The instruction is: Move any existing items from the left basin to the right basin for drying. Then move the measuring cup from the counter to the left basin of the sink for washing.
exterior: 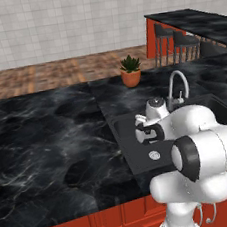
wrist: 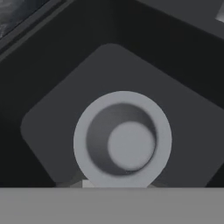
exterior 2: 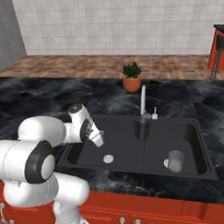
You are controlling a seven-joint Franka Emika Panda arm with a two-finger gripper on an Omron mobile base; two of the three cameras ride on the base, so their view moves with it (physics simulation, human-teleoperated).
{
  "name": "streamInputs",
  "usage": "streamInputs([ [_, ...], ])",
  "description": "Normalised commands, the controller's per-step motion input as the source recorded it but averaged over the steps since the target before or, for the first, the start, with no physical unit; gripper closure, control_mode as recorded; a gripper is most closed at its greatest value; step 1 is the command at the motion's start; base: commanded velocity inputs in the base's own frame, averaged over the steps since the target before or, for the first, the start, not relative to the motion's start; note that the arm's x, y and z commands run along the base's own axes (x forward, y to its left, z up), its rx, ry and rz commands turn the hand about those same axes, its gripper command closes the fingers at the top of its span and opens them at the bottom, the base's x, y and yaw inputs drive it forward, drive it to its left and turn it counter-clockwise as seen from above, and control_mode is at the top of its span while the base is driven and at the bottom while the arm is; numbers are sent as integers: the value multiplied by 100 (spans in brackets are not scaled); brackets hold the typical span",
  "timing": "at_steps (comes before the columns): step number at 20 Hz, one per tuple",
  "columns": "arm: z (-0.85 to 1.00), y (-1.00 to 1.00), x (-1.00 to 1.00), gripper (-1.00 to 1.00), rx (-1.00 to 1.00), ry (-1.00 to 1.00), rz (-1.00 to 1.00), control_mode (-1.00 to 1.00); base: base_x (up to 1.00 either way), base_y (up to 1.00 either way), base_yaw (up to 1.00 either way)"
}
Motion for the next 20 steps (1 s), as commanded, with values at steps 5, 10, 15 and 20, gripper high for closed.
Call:
streamInputs([
  [5, -25, -54, 15, 100, 4, 2, -1, -100, 0, 0, 0],
  [10, -23, -33, 4, 100, 5, 1, 0, -100, 0, 0, 0],
  [15, -18, -26, 6, 100, 4, 0, 0, -100, 0, 0, 0],
  [20, -16, -22, 21, 100, 3, 2, 0, -100, 0, 0, 0],
])
